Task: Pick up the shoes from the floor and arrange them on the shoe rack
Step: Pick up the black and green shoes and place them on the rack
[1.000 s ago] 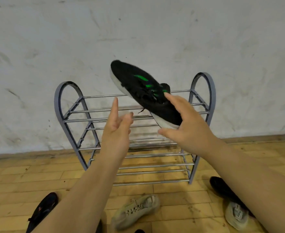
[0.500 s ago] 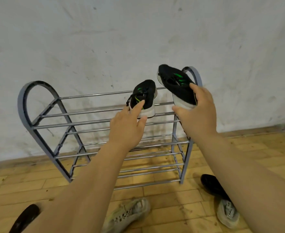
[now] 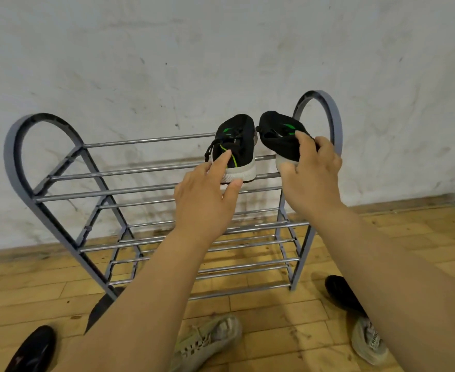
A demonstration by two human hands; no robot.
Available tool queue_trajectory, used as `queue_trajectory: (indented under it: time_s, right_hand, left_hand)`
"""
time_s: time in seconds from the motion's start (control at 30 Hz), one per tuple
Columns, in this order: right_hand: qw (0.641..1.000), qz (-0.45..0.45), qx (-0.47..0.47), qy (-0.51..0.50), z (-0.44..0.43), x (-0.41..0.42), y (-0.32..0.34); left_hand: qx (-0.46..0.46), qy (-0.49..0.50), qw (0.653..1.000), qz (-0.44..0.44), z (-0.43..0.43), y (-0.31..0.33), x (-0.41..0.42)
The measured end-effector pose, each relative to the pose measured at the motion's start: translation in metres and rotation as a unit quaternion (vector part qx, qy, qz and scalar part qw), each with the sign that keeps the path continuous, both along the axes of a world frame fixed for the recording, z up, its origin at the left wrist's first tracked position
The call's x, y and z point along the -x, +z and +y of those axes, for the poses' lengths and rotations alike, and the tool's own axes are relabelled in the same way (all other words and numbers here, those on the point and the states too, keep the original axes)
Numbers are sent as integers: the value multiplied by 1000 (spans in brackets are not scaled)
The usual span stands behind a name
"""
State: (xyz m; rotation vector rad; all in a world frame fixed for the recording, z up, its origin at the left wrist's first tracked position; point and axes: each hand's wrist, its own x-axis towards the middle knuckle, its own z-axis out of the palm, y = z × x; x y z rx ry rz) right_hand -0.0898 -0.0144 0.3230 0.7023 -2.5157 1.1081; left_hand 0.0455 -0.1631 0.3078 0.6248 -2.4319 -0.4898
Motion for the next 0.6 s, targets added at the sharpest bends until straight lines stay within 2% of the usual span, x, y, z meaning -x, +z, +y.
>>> queue_trajectory:
  time_s: [0.17, 0.3, 0.47, 0.6]
  right_hand:
    - [999, 26, 28, 15, 12, -4, -1]
    - [998, 7, 49, 27, 27, -6, 2]
    - [997, 3, 45, 62, 40, -6, 2]
    - [996, 0, 37, 83, 43, -5, 1]
  left_hand:
    - [-18, 14, 1000, -7, 3, 6, 3]
    - [-29, 32, 999, -18, 12, 12, 7]
    - [-66, -2, 997, 31, 29, 14, 16]
    - [-43, 6, 998, 38, 32, 8, 22]
